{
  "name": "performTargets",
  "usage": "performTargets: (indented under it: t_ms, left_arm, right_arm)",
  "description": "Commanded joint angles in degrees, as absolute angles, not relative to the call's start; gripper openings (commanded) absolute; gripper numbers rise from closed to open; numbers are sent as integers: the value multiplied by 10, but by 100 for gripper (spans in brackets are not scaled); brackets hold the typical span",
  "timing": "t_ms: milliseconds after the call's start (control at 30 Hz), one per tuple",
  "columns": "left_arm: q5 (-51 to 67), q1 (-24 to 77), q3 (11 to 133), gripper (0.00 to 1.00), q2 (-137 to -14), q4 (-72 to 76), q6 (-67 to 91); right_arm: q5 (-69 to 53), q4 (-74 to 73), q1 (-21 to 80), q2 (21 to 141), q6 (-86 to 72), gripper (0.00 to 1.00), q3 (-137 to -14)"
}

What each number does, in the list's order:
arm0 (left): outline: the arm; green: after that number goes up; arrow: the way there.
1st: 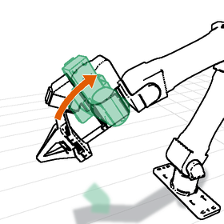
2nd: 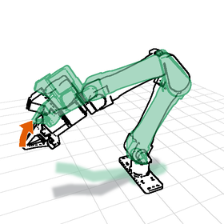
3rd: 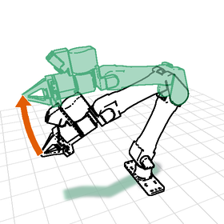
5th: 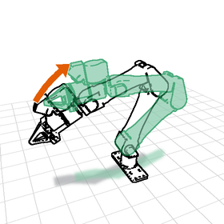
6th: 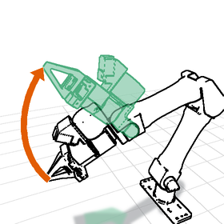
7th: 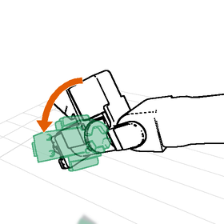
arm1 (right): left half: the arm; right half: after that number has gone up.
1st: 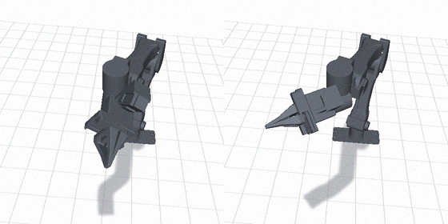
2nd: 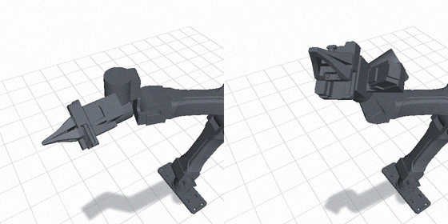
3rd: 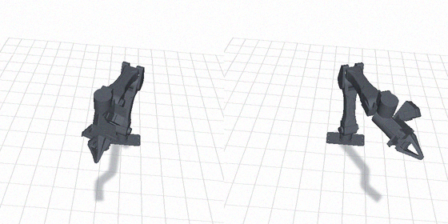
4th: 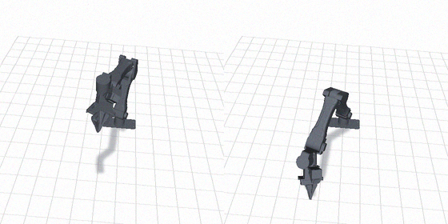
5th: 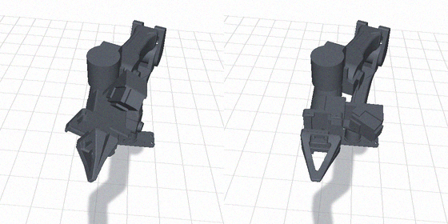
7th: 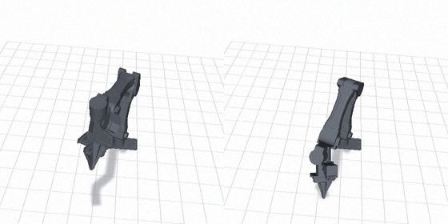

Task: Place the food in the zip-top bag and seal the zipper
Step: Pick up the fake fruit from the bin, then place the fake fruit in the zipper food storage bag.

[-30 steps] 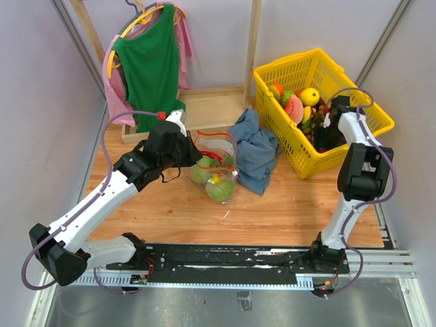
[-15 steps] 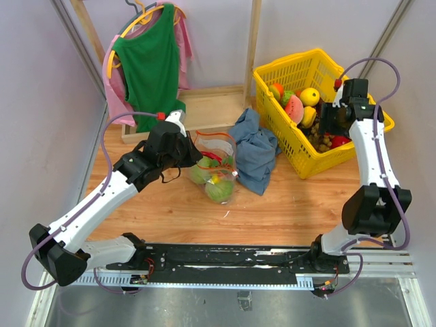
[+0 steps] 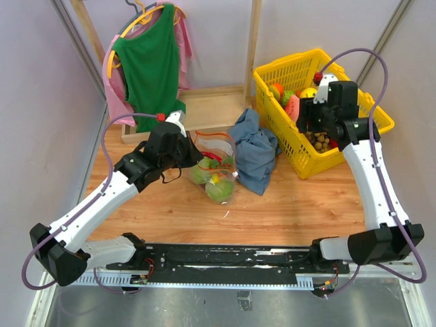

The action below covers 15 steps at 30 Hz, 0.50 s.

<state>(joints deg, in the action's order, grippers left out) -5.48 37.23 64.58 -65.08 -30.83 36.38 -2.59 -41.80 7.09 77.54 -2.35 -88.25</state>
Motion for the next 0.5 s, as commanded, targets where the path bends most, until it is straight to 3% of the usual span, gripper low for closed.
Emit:
performTargets:
  t_ms: [0,467]
  left_arm:
    - [-53,368,639,0,-640,-285,371]
    - [-52,368,636,0,-629,-286,376]
  right_arm:
    - [-118,-358,144,726,-3,2,-853]
    - [-188,-247,392,760,-20,9,-829]
